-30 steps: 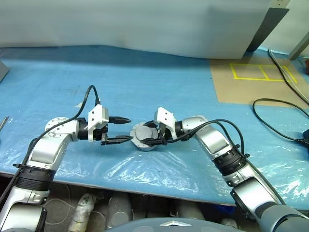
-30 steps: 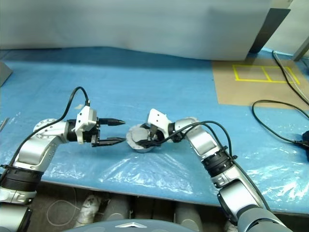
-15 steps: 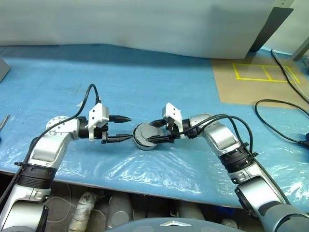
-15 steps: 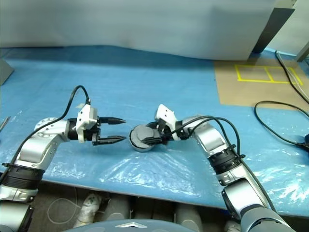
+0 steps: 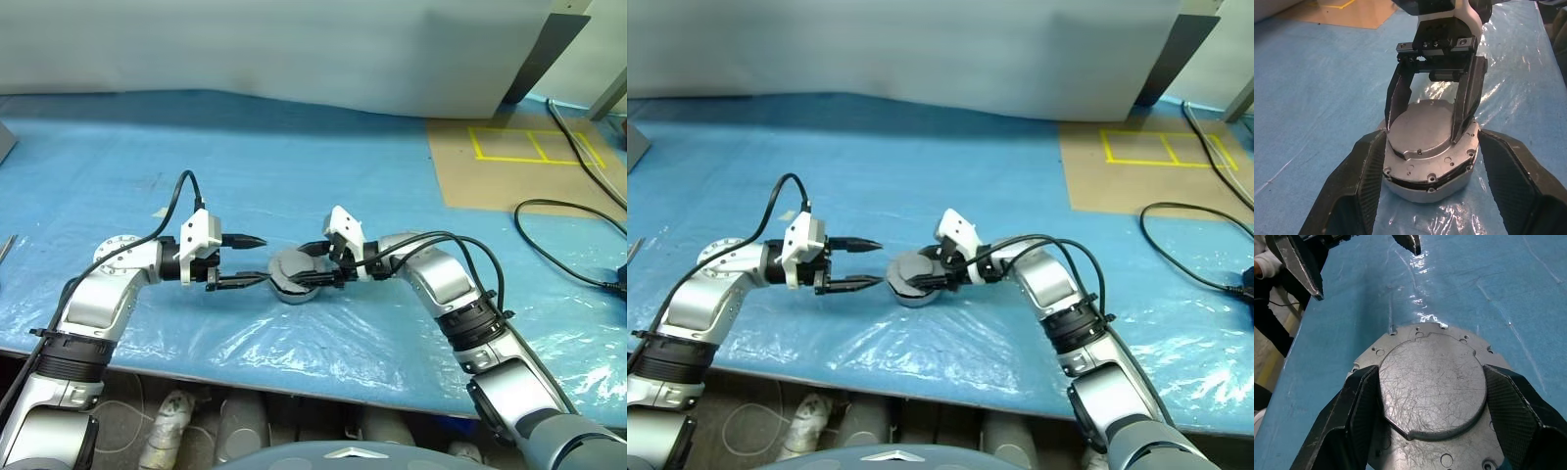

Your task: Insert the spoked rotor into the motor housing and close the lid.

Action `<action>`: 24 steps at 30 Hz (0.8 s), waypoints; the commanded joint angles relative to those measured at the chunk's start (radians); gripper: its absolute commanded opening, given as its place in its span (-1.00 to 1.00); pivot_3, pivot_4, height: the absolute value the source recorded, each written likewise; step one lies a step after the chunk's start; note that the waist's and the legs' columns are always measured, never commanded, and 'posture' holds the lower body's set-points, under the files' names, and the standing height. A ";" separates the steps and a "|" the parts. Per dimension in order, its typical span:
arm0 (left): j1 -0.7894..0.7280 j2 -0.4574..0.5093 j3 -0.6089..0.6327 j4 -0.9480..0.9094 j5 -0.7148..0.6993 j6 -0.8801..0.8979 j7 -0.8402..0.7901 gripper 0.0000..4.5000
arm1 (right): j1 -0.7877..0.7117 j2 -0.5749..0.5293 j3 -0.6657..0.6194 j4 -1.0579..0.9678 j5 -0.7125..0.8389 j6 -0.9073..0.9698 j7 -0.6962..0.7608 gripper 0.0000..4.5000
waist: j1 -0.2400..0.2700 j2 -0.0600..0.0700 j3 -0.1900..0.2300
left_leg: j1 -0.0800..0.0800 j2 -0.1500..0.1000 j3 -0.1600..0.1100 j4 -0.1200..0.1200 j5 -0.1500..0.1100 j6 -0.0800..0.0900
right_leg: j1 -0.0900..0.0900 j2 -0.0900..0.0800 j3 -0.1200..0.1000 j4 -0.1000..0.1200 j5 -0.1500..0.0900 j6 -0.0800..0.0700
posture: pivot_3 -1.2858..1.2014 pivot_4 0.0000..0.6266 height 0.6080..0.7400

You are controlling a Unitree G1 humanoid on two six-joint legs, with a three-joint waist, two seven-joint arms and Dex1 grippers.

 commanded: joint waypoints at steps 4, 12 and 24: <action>-0.012 0.002 0.005 -0.007 -0.002 -0.012 -0.007 0.40 | 0.036 -0.005 0.058 0.031 -0.062 -0.051 -0.018 0.32 | 0.000 0.000 0.000 | 0.000 0.000 0.000 0.000 0.000 0.000 | 0.000 0.000 0.000 0.000 0.000 0.000 | 0.03 -0.52 1.00; -0.017 0.002 0.004 0.001 0.000 -0.013 -0.012 0.40 | 0.042 -0.038 0.048 0.049 -0.056 -0.070 0.015 0.32 | 0.001 0.000 0.000 | 0.002 0.000 0.000 0.000 0.000 0.000 | 0.002 0.000 0.000 0.000 0.000 0.000 | 0.03 -0.52 1.00; -0.022 -0.003 0.001 0.004 0.006 -0.017 -0.020 0.40 | 0.055 -0.036 0.062 0.061 -0.049 -0.083 0.036 0.32 | 0.002 0.000 0.000 | 0.002 0.000 0.000 0.000 0.000 0.000 | 0.003 0.000 0.000 0.000 0.000 0.000 | 0.03 -0.52 1.00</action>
